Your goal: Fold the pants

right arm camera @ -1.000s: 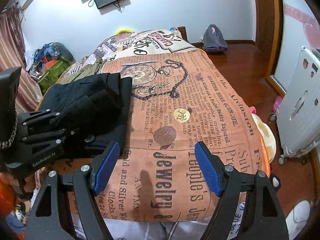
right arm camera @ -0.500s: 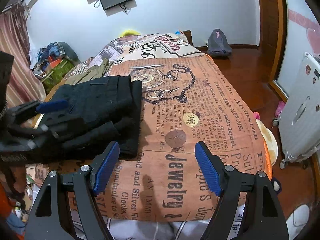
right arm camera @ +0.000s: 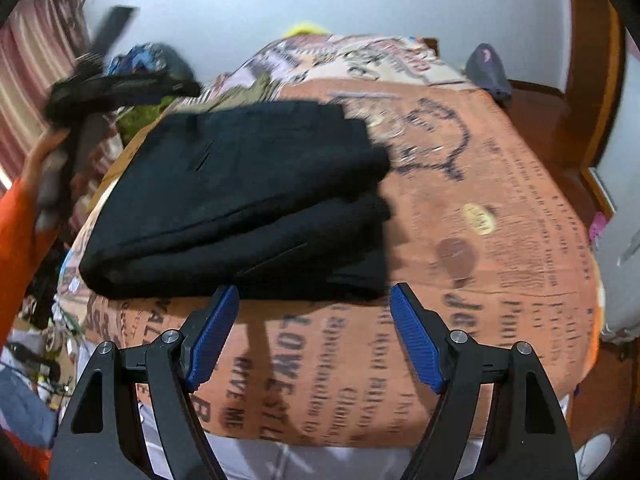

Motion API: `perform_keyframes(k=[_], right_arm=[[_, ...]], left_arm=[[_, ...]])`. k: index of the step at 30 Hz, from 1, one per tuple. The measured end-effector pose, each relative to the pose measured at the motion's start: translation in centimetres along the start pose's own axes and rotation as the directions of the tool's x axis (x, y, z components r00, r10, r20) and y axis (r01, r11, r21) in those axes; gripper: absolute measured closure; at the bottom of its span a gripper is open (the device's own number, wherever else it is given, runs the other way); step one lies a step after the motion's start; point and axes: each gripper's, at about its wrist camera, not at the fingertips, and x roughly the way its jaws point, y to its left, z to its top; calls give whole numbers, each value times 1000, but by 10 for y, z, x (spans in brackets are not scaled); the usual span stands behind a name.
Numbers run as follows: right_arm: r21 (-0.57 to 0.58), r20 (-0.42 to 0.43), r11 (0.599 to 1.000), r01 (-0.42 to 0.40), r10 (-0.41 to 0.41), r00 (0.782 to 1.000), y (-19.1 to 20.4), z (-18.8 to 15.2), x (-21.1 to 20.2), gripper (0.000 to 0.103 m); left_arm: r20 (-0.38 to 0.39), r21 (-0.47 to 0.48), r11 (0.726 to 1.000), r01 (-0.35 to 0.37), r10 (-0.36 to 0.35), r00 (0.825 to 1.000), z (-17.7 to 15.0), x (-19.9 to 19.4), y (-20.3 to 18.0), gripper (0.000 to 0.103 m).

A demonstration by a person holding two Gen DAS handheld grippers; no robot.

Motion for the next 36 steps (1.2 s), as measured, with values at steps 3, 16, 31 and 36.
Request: perform_keyframes(k=[3,16,31,36], right_arm=[[-36,-25,999,3,-4,1000,6,0,11,27],[-43,-15,997,67,-67,998,-39,40,36,26],[-41,-27,991,131,-132,991,-83,77,61,26],[-74,14,983,168,-168,986,-85,81,39,26]], left_arm=[[-77,-11,998,58,-59,995,-2,33,11,7],[-112,5,997,80,-79,991,-59,27,19,12],[-99,-101,988,113,-123,987,-144,-42,11,17],[-5,-78,996,33,-33,999,-116,-64,22,19]])
